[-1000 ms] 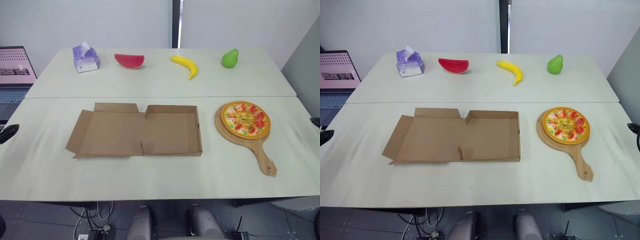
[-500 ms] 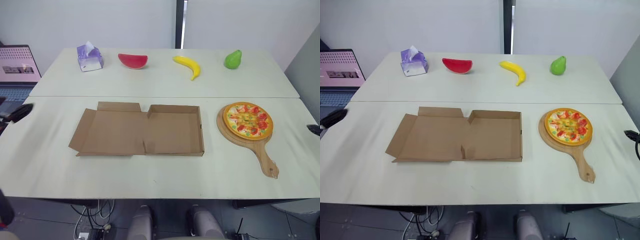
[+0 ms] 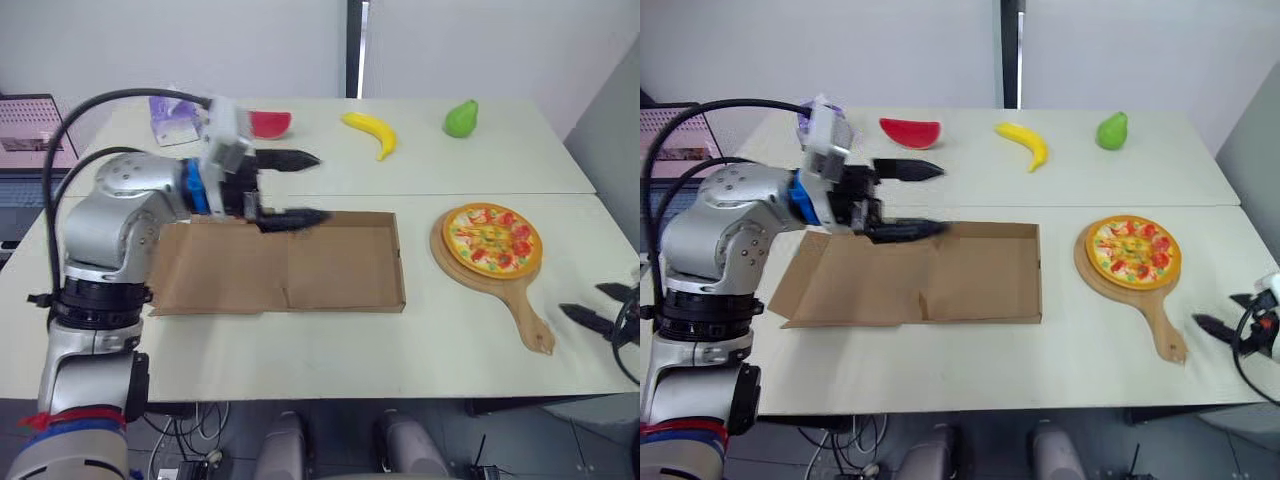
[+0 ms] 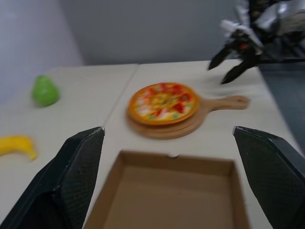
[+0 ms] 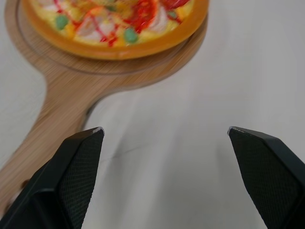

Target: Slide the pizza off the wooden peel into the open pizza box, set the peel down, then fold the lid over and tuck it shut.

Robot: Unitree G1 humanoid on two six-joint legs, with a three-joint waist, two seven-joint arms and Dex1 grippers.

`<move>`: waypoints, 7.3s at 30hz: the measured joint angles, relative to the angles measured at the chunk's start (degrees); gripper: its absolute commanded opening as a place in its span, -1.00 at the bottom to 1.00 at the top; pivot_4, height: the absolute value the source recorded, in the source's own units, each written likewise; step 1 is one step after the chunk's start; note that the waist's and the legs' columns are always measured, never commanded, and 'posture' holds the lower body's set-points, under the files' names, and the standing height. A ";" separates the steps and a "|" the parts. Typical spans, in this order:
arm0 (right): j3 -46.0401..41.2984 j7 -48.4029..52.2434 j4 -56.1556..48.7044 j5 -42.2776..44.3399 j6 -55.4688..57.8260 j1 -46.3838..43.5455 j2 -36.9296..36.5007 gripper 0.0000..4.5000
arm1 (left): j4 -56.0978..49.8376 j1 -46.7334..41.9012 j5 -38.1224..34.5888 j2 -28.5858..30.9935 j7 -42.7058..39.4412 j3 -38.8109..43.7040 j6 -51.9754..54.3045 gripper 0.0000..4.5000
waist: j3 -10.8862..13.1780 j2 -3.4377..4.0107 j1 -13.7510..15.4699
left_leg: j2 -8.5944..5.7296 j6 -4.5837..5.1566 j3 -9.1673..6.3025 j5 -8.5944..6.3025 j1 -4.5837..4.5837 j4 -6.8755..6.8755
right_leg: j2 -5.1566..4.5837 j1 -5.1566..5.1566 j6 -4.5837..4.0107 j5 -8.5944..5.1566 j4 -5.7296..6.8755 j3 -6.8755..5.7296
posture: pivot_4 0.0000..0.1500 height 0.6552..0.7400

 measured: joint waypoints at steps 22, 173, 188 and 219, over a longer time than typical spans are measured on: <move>12.66 -14.23 -2.50 -4.61 0.55 -7.66 12.15 0.99 | -23.61 11.92 -19.39 4.64 12.17 9.70 16.62 1.00 | -0.19 -0.44 0.77 | -0.01 0.01 -0.09 0.00 0.08 0.07 | -0.02 0.17 0.01 -0.01 -0.08 -0.06 | 1.00 1.00; 39.73 8.63 -0.13 0.60 -2.60 -59.01 19.86 0.95 | -16.85 66.69 -44.34 -14.52 57.93 59.30 23.29 1.00 | 0.11 -0.64 1.25 | 0.28 0.09 -0.33 -0.07 -0.07 -0.08 | -0.59 0.02 -0.05 -0.01 -0.25 -0.05 | 1.00 1.00; 41.81 9.46 -4.35 0.55 0.98 -59.85 20.16 0.95 | -11.73 59.36 -46.60 -21.95 68.45 43.50 14.02 1.00 | 0.07 -0.70 1.57 | 0.00 0.08 -0.15 -0.07 -0.06 -0.07 | -0.21 0.00 -0.05 0.00 -0.26 -0.14 | 1.00 1.00; 41.66 8.10 -7.72 0.65 3.10 -58.62 19.22 1.00 | -6.19 57.15 -47.67 -20.16 68.81 40.52 10.17 -0.99 | 0.07 -0.70 1.06 | 0.01 0.08 -0.16 -0.07 -0.07 -0.14 | -0.22 -0.03 -0.05 0.00 -0.28 -0.14 | 1.00 1.00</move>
